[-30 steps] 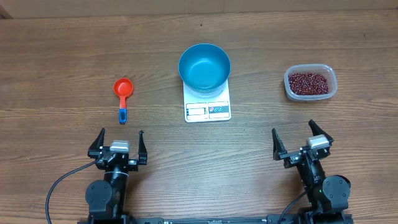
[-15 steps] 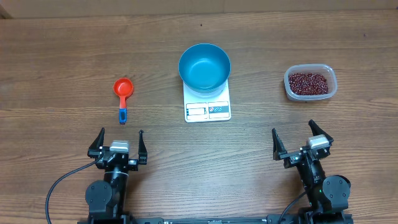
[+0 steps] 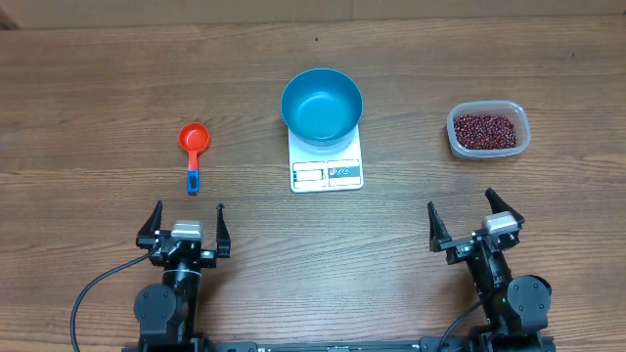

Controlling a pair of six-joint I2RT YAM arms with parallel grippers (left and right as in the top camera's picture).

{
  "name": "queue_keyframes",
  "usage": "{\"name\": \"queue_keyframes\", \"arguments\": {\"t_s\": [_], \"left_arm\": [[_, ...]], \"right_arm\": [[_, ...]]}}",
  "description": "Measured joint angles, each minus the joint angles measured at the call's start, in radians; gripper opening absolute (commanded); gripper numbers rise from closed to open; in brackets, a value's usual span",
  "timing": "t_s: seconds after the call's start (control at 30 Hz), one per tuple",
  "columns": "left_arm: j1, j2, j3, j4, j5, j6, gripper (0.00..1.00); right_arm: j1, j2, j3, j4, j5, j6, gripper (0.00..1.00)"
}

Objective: Scoop item into bowl and weigh 150g on scale

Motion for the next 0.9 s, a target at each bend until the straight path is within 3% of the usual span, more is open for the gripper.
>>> {"name": "queue_keyframes", "arguments": {"t_s": [0.3,0.57,0.73,0.9], "left_arm": [[0.0,0.097,0.134,0.0,0.0,0.002,1.0],[0.0,0.458,0.486,-0.061,0.005,0.052,1.0],[0.0,0.765,0.805,-0.298,0.035,0.055,1.0],[0.0,1.159,1.241,-0.639,0.046,0.054,1.0]], "right_arm": [[0.0,0.0,0.0,0.0,0.001,0.0,1.0],[0.0,-0.002,0.0,0.0,0.0,0.0,1.0],[0.0,-0.002,0.0,0.0,0.001,0.0,1.0],[0.0,-0.002,0.0,-0.001,0.0,0.0,1.0]]}}
